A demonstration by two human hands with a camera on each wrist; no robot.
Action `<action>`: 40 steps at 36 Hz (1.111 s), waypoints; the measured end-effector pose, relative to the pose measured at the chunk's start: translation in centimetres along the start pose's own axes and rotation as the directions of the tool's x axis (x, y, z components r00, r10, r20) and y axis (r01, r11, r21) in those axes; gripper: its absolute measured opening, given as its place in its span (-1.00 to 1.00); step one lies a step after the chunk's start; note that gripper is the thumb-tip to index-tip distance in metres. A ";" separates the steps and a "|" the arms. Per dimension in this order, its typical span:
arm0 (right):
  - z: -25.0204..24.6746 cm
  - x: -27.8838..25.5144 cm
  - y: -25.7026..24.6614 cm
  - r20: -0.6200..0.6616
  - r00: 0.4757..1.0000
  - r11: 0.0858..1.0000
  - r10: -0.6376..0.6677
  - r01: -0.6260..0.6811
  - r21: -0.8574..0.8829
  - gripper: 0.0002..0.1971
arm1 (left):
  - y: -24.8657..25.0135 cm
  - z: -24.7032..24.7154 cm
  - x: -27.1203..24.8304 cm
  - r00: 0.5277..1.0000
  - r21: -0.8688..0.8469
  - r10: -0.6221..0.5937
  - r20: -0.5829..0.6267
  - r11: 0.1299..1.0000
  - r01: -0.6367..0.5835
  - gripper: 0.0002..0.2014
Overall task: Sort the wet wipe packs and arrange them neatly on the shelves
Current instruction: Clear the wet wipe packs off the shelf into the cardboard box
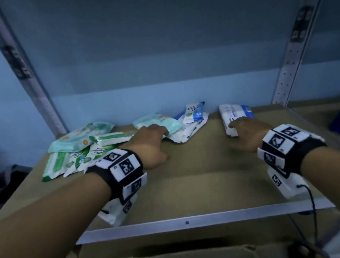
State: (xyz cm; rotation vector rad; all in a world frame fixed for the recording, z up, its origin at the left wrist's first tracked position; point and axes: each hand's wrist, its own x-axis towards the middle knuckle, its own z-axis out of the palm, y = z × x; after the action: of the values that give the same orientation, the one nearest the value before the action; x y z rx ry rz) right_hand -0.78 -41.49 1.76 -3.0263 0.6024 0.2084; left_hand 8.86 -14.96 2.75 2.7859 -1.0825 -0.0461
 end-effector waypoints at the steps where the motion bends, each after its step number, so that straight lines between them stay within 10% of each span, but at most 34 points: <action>1: 0.3 0.9 0.5 -0.008 1.000 1.000 -0.011 0.010 -0.009 -0.47 | -0.1 0.3 0.9 1.000 -0.004 -0.016 -0.008 1.000 0.016 -0.36; 17: 1.9 4.7 1.8 0.091 0.993 0.996 0.069 -0.063 -0.065 -0.28 | -2.1 2.7 8.6 0.987 0.067 -0.162 -0.018 0.984 0.163 -0.23; 40: 1.5 -8.3 -0.4 0.140 0.990 1.000 -0.030 0.031 -0.002 -0.43 | -2.5 -1.6 -4.9 0.936 -0.103 0.047 -0.349 0.991 -0.088 -0.63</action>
State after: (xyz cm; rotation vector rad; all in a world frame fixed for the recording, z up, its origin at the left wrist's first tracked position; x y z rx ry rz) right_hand -8.40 -37.88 1.41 -2.9903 0.5443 0.4168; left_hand 7.09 -9.65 3.79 2.5215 -1.0441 0.3637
